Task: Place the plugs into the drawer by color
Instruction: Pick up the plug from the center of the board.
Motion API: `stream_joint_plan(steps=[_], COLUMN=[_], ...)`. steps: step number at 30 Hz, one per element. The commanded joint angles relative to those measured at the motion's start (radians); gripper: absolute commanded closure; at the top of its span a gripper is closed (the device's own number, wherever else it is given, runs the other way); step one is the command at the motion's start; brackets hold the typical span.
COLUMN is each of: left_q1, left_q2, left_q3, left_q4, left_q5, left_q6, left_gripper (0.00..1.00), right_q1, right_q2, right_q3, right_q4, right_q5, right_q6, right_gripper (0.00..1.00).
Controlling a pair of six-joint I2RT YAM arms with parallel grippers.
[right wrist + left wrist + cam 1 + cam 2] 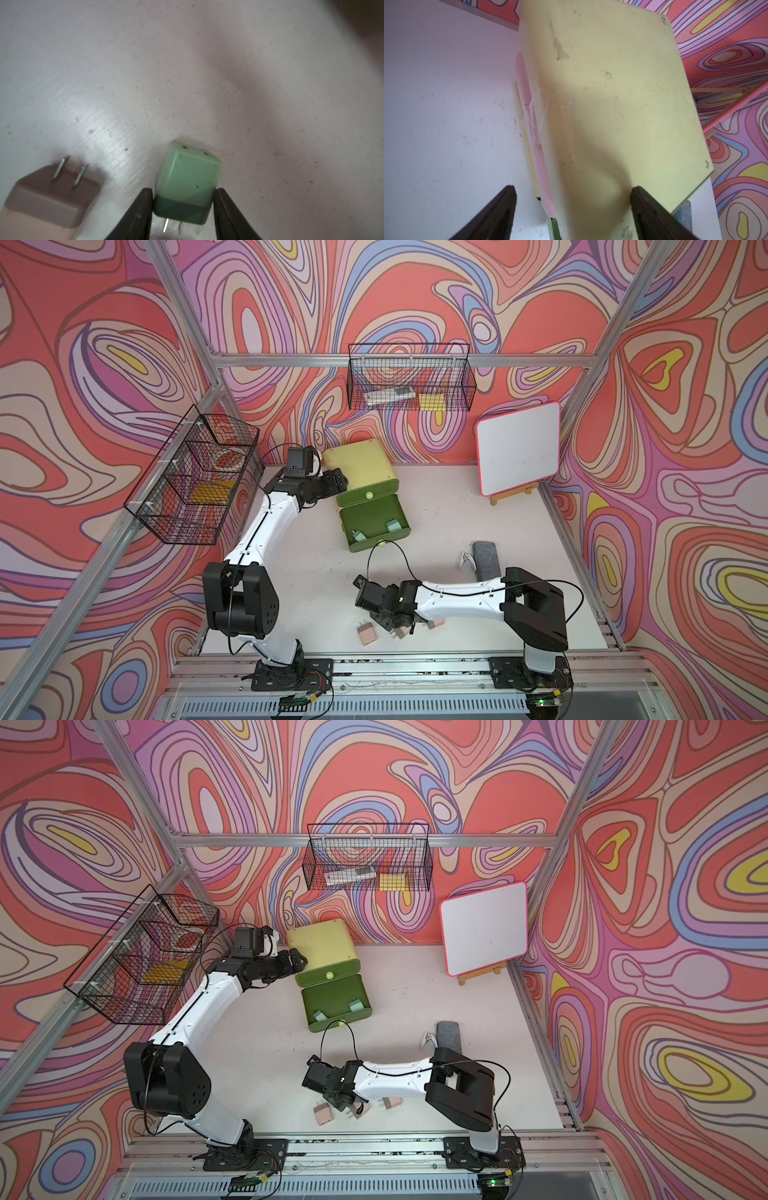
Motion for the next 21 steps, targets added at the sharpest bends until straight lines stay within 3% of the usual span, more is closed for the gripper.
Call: stream_joint_plan(steps=[1,4,9,21], left_q1=[-0.004,-0.004,-0.004,-0.004], left_q2=[-0.017,-0.018,-0.017,-0.023], left_q3=[-0.010,-0.013,-0.012,-0.015], left_q4=[-0.017,-0.013,-0.013,-0.016], left_q5=[0.007,0.005,0.008,0.005], left_q6=[0.006,0.005,0.004,0.005], left_gripper=[0.14,0.14,0.14,0.14], right_q1=[-0.004,-0.003,-0.003,-0.009], right_q2=[-0.039,-0.045,-0.002,0.055], right_q3=[0.041,0.095,0.195,0.130], right_q4=[-0.037,-0.059,-0.144,-0.097], right_q5=[0.002,0.001,0.057,0.023], right_q6=[0.021,0.113,0.285,0.274], right_gripper=[0.46,0.39,0.36,0.30])
